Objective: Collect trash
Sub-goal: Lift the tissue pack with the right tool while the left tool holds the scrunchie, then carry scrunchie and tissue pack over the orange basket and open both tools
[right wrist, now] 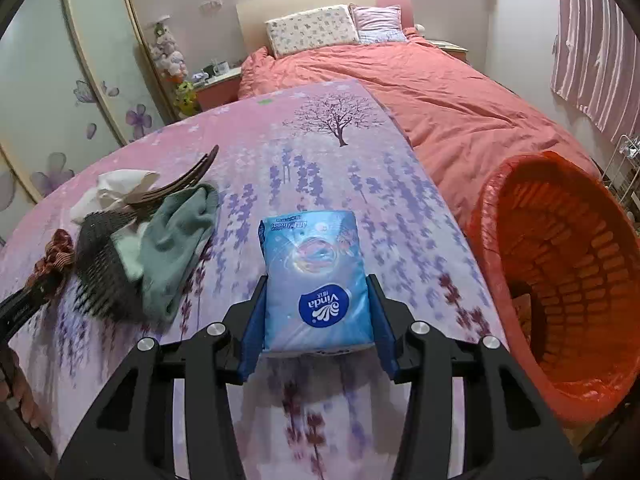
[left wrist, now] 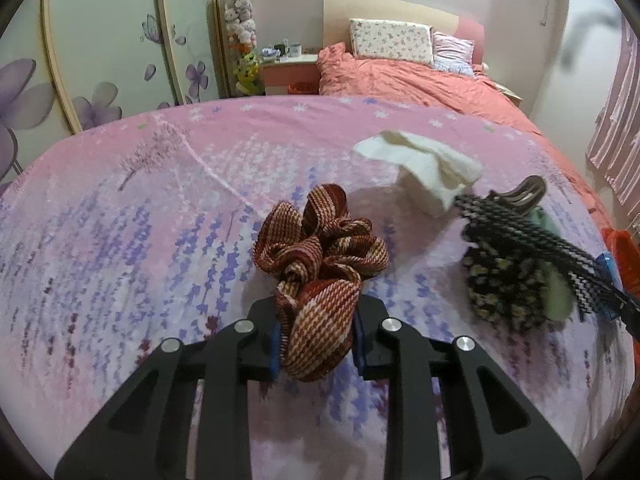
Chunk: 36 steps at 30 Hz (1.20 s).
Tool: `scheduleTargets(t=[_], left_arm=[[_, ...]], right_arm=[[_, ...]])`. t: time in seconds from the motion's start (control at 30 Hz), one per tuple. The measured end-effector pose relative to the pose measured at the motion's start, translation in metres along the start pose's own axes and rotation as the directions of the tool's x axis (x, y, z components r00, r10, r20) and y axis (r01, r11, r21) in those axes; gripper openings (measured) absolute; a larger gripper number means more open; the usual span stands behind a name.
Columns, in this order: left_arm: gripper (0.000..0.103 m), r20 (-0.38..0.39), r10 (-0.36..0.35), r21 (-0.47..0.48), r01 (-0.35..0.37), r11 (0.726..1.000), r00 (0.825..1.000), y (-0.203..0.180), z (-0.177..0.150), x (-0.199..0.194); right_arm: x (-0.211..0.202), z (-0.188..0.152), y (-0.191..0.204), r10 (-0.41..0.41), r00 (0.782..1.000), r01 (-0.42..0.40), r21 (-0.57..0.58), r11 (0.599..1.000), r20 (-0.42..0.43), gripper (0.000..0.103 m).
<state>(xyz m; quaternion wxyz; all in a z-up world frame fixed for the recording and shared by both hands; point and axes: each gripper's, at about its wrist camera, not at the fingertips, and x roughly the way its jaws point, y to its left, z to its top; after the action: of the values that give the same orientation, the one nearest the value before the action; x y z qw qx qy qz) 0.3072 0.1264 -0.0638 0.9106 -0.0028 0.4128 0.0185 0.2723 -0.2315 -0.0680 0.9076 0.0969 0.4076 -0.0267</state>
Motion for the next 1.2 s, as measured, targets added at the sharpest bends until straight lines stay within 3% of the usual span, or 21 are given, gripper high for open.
scheduleTargets(t=[0.23,0.6,0.93,1.2], left_arm=[[0.026,0.079,-0.020,0.036,0.017,0.999,0.997,-0.025,0.004,-0.055],[0.026,0.147,-0.178,0.126,0.159,0.979,0.973,-0.112,0.005,-0.122],[0.026,0.138,-0.335,0.235,0.298,0.925,0.932,-0.203,0.000,-0.146],[0.026,0.078,-0.457,0.299,0.417,0.859,0.886,-0.282,-0.008,-0.141]], right_arm=[[-0.055,0.004,-0.003,0.004,0.995,-0.002,-0.022,1.000,0.103,0.047],[-0.112,0.011,-0.040,-0.035,0.977,0.033,0.011,0.999,0.212,0.047],[-0.137,0.009,-0.085,-0.081,0.960,0.066,0.065,0.996,0.269,0.047],[-0.133,0.012,-0.130,-0.113,0.954,0.074,0.144,0.987,0.279,0.047]])
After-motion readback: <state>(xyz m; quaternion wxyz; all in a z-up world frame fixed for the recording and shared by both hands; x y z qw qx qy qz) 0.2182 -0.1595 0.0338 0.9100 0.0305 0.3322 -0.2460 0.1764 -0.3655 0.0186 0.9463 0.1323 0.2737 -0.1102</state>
